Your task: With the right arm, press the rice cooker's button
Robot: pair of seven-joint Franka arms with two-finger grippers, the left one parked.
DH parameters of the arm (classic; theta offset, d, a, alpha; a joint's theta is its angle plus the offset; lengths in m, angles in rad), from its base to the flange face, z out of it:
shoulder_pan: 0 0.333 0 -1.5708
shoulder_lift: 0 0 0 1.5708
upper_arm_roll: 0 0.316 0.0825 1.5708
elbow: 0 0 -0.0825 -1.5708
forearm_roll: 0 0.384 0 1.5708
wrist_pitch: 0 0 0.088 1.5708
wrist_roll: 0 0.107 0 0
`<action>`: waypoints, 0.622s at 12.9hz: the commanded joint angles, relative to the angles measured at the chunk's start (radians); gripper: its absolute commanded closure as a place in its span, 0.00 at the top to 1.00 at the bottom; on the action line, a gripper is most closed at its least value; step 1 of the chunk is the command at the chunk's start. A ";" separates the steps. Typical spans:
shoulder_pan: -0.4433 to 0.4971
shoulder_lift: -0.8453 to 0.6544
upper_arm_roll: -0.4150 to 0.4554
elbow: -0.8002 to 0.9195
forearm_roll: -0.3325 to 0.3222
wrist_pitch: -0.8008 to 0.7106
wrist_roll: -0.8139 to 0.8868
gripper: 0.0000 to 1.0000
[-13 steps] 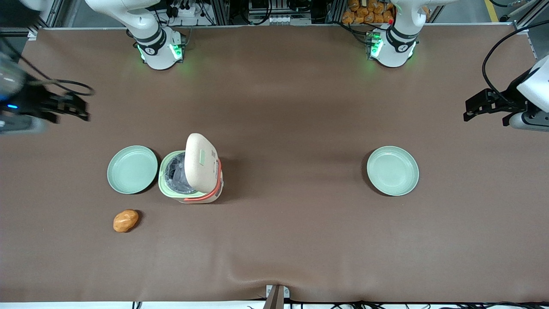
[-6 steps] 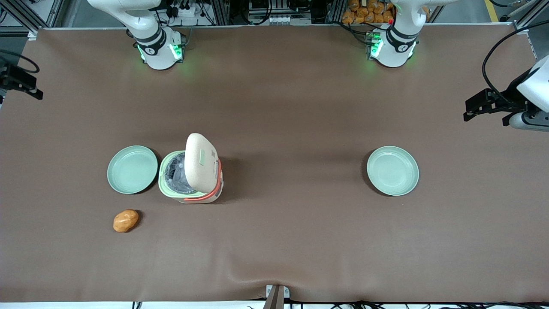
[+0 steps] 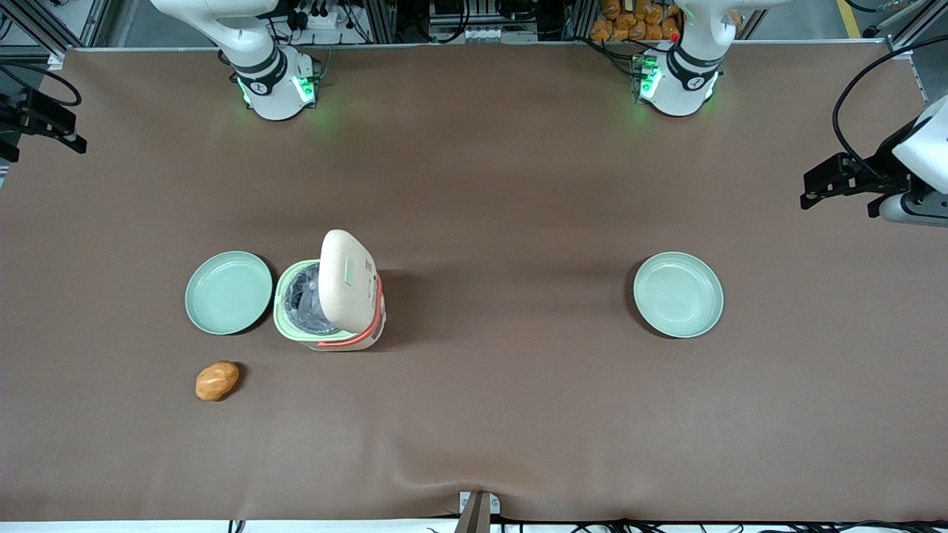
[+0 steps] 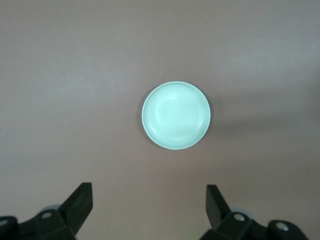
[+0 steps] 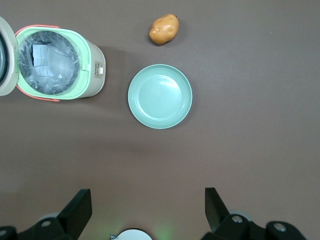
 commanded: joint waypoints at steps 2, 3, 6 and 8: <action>-0.002 -0.027 0.013 -0.067 -0.003 0.081 0.011 1.00; -0.002 -0.018 0.011 -0.051 -0.006 0.086 0.011 1.00; 0.027 0.005 0.011 0.010 -0.011 0.075 0.070 1.00; 0.029 0.010 0.011 0.022 -0.008 0.077 0.118 1.00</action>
